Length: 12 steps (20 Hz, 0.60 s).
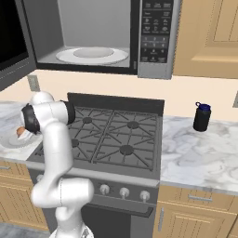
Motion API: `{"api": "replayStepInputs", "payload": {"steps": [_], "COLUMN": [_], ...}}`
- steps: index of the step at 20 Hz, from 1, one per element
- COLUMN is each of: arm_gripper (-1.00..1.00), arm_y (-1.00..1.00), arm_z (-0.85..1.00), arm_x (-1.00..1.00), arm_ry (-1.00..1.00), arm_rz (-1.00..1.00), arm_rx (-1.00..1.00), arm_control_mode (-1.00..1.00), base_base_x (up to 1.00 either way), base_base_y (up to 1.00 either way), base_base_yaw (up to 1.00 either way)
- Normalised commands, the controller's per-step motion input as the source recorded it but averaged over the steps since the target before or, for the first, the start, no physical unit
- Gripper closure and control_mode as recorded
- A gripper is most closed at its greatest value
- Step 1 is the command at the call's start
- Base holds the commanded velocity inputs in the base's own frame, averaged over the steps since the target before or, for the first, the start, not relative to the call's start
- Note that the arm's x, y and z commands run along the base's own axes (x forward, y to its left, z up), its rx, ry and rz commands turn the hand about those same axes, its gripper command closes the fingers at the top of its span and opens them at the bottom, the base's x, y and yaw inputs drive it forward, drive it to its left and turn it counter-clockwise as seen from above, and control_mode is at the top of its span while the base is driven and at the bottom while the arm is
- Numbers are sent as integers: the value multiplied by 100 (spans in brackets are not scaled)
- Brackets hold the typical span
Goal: Pick the onion from the counter and place it in the microwave.
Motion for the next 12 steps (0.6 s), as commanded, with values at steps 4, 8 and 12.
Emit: {"api": "replayStepInputs", "payload": {"steps": [4, 8, 12], "arm_gripper": [-100, 100, 100], "arm_y": [8, 5, -3], "arm_z": [-8, 0, 0], "arm_x": [0, 0, -3], "arm_ry": [0, 0, -2], "arm_rz": [0, 1, 2], "arm_rx": [0, 0, 3], "arm_control_mode": [-100, -100, -100], "base_base_x": [0, 0, 0], "base_base_y": [0, 0, 0], "base_base_yaw": [0, 0, 0]}}
